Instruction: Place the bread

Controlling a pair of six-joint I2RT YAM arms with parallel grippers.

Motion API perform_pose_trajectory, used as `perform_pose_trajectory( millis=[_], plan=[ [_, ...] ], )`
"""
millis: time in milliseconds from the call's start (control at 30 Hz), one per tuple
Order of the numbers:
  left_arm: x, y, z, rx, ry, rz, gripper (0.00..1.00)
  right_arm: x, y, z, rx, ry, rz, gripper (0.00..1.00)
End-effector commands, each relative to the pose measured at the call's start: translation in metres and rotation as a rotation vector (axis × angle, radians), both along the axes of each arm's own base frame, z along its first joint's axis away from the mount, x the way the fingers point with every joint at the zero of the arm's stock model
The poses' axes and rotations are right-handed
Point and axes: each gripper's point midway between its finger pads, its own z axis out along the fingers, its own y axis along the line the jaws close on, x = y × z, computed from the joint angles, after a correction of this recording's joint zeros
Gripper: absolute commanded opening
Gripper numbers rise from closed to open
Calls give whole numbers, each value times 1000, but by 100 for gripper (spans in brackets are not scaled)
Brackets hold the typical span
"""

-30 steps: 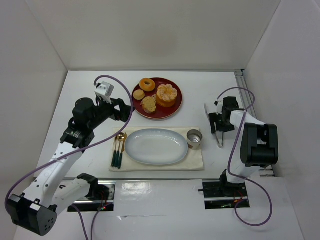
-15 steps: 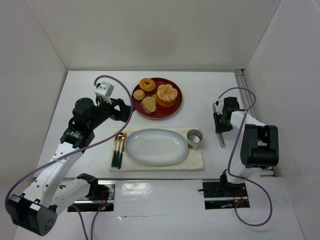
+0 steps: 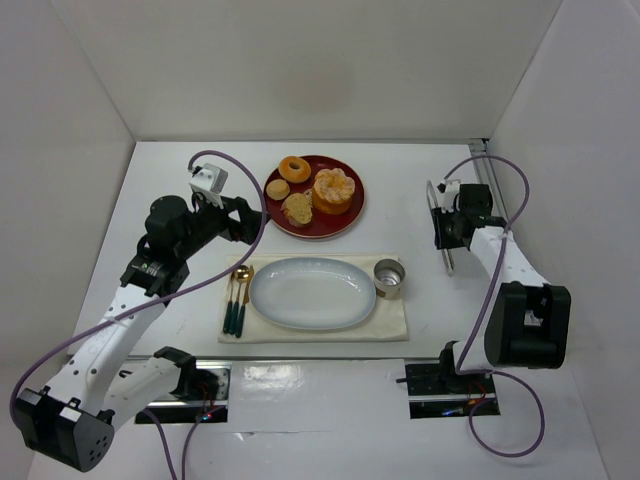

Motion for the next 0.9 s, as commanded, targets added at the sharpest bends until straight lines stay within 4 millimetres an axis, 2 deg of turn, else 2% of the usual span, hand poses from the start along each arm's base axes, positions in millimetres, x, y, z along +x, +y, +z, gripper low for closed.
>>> perform_pose_trajectory(
  millis=[0,33,133,233,600,733,767,867],
  plan=[
    [-1,-4,15,-22,-58,-15,100,23,6,50,21,-140,53,42],
    [-1,-4,15,-22,-58,-15,100,28,10,61,37,-164,69,42],
    [-1,-4,15,-22,-58,-15,100,34,15,77,58,-191,92,45],
    [-1,-4,15,-22,-58,-15,100,36,19,88,76,-205,110,45],
    [1,-4,12,-19,-49,-15,100,34,29,107,105,-240,156,48],
    [1,-4,12,-19,-49,-15,100,36,35,123,128,-273,186,48],
    [1,-4,12,-19,-49,-15,100,37,40,134,142,-302,207,48],
    [1,-4,12,-19,-49,-15,100,38,51,152,168,-328,252,48]
  ],
)
